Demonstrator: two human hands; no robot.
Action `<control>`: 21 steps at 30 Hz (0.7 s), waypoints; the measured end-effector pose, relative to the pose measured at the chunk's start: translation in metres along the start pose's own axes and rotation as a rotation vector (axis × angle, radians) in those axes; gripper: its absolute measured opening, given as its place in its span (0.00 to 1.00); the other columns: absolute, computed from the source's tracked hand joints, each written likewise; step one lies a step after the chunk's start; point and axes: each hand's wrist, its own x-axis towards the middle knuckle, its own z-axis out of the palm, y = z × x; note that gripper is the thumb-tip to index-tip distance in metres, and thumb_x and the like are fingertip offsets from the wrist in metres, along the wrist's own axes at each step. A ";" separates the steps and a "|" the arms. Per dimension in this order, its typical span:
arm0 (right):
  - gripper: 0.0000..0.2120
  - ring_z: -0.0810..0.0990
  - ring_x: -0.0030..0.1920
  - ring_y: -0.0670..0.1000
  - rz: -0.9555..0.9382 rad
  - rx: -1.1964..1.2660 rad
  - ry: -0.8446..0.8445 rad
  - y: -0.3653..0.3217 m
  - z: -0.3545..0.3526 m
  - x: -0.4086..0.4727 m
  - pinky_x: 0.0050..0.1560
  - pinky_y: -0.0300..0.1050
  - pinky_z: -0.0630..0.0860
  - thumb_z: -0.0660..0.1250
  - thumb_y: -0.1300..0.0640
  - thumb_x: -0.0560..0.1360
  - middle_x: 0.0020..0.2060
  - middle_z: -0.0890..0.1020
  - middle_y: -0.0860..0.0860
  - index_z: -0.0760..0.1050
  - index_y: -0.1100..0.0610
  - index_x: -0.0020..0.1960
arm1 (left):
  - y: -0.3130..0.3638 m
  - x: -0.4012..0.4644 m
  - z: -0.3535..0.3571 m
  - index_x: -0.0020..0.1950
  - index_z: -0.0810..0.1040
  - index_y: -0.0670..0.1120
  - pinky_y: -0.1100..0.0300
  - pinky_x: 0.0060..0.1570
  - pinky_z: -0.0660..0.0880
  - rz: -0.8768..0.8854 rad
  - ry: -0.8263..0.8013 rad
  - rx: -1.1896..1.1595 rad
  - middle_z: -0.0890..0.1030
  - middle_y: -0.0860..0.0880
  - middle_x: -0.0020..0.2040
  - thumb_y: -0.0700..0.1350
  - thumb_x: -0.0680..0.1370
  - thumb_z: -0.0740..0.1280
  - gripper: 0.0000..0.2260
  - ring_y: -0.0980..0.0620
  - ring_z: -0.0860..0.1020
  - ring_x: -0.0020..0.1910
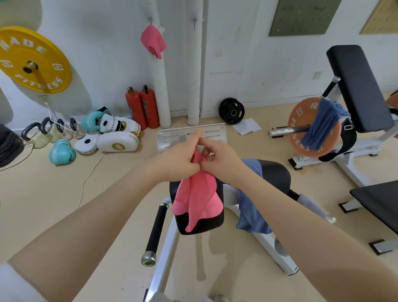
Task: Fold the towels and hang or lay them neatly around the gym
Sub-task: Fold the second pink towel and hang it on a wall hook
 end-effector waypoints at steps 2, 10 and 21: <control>0.17 0.70 0.29 0.42 -0.021 -0.138 0.003 -0.003 0.007 0.003 0.35 0.33 0.66 0.66 0.68 0.68 0.31 0.72 0.47 0.78 0.58 0.55 | -0.005 -0.002 0.001 0.76 0.45 0.48 0.64 0.35 0.69 0.006 0.004 0.021 0.72 0.52 0.32 0.34 0.72 0.62 0.38 0.57 0.72 0.34; 0.04 0.74 0.35 0.41 0.186 0.242 0.325 -0.010 0.024 0.012 0.37 0.31 0.70 0.67 0.63 0.72 0.33 0.77 0.44 0.78 0.56 0.44 | -0.041 -0.009 0.013 0.71 0.63 0.44 0.52 0.48 0.75 -0.024 0.406 -0.059 0.72 0.54 0.37 0.42 0.73 0.67 0.27 0.48 0.76 0.46; 0.08 0.79 0.31 0.42 0.272 0.880 0.191 -0.020 0.017 0.007 0.33 0.34 0.77 0.60 0.67 0.77 0.38 0.79 0.53 0.75 0.58 0.48 | -0.069 -0.013 0.015 0.56 0.76 0.42 0.59 0.48 0.67 0.134 0.456 0.021 0.74 0.48 0.47 0.40 0.78 0.61 0.09 0.49 0.72 0.50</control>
